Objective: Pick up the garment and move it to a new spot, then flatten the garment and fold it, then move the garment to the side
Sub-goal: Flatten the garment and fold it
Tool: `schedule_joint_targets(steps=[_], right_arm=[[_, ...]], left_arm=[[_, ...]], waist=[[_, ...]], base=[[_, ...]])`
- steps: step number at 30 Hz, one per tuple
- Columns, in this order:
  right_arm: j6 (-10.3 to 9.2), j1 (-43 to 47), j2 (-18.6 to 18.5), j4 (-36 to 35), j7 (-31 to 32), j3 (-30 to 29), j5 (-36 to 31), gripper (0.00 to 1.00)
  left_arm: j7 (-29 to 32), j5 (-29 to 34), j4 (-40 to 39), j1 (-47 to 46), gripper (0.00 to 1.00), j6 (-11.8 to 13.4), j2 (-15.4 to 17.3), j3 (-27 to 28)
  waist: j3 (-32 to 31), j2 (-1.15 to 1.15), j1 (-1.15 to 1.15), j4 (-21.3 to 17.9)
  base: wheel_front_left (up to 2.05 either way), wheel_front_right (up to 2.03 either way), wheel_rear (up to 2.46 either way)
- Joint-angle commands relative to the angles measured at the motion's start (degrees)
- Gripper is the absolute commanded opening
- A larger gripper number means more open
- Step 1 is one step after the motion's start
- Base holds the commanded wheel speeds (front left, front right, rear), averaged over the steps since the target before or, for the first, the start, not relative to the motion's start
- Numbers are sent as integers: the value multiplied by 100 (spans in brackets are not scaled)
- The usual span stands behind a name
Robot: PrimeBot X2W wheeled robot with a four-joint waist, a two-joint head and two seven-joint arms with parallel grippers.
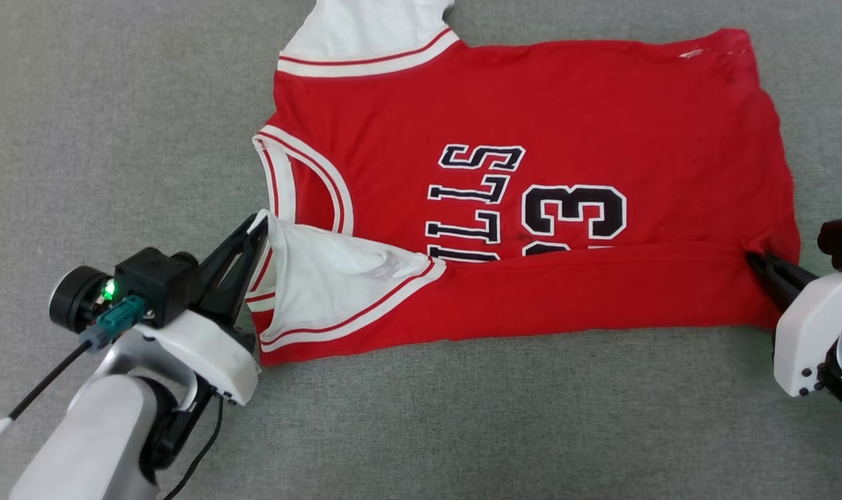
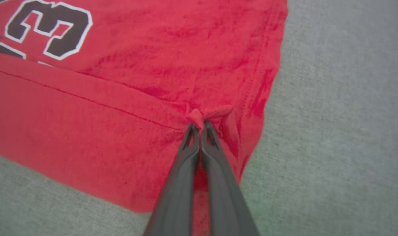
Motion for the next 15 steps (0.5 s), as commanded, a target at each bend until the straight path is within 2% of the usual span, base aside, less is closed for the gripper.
schedule_joint_targets(steps=[1,6,8,9,10,15], right_arm=[[-4,-67,19,28,-25,14,-30,0],[-3,-196,93,370,-165,157,-90,0],[-4,-257,95,466,-236,188,-173,0],[-4,-291,108,509,-276,194,-209,72],[-4,-301,87,533,-270,285,-252,100],[-2,-256,46,576,-343,477,-279,100]], left_arm=[[-45,23,46,-83,0,-31,-15,-1],[-189,-42,853,-428,0,-85,-305,-120],[-167,-69,1068,-500,100,-109,-355,-195],[-193,-78,1155,-533,100,-124,-369,-209],[-232,-95,1240,-553,100,-130,-392,-211],[-388,-142,1474,-458,100,-72,-473,-188]], waist=[[66,0,-1,40],[121,0,-1,74],[97,0,-1,67],[74,0,-1,60],[45,0,-1,55],[-158,0,-1,36]], base=[[0,0,0],[0,0,0],[0,0,0],[0,0,0],[0,0,0],[0,0,0]])
